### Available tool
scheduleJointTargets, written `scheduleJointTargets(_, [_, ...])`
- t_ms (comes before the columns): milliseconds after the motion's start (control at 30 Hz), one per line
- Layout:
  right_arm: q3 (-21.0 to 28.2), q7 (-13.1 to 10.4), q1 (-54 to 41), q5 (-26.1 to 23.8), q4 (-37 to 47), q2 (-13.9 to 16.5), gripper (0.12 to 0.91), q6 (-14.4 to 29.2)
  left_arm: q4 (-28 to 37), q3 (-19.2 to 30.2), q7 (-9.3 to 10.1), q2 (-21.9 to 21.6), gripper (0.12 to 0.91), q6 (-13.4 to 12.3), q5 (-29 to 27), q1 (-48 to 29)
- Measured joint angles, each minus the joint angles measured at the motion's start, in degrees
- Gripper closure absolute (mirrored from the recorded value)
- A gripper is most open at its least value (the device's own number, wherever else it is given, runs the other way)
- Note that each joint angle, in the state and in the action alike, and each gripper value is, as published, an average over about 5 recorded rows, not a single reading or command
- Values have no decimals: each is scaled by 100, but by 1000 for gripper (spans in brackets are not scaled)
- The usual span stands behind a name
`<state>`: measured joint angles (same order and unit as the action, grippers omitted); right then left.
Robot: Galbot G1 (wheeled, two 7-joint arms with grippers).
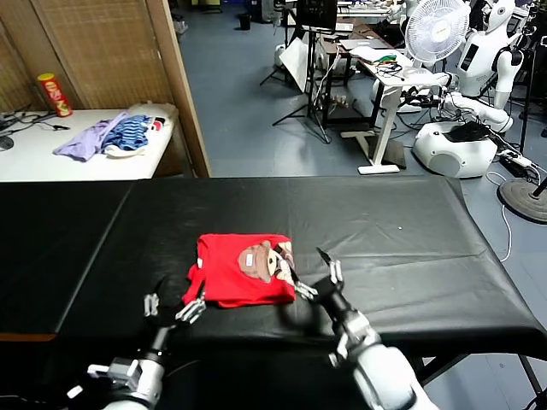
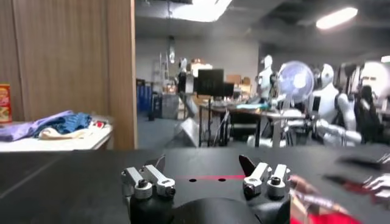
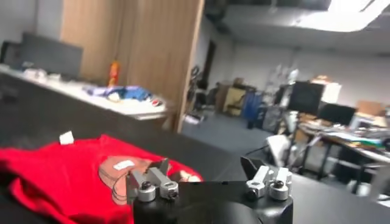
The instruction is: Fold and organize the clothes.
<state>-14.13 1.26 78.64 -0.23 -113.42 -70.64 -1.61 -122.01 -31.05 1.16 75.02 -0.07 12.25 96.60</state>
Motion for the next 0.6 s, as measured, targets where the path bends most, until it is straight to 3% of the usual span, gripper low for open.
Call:
scheduleJointTargets(167, [-437, -390, 1181, -5, -698, -43, 228, 356, -242, -113, 179, -274, 232, 123, 29, 418])
scheduleJointTargets(300, [-691, -729, 2032, -5, -1214, -98, 227, 245, -437, -253, 182, -482, 232, 286, 109, 820])
scheduleJointTargets(433, [-884, -1192, 2750, 200, -1732, -155, 227, -334, -697, -433, 296, -647, 232, 573, 394, 1287])
scheduleJointTargets(600, [-1035, -1648, 3425, 722, -2329, -233, 227, -1415, -1233, -649, 598, -847, 232, 1286, 944, 1814])
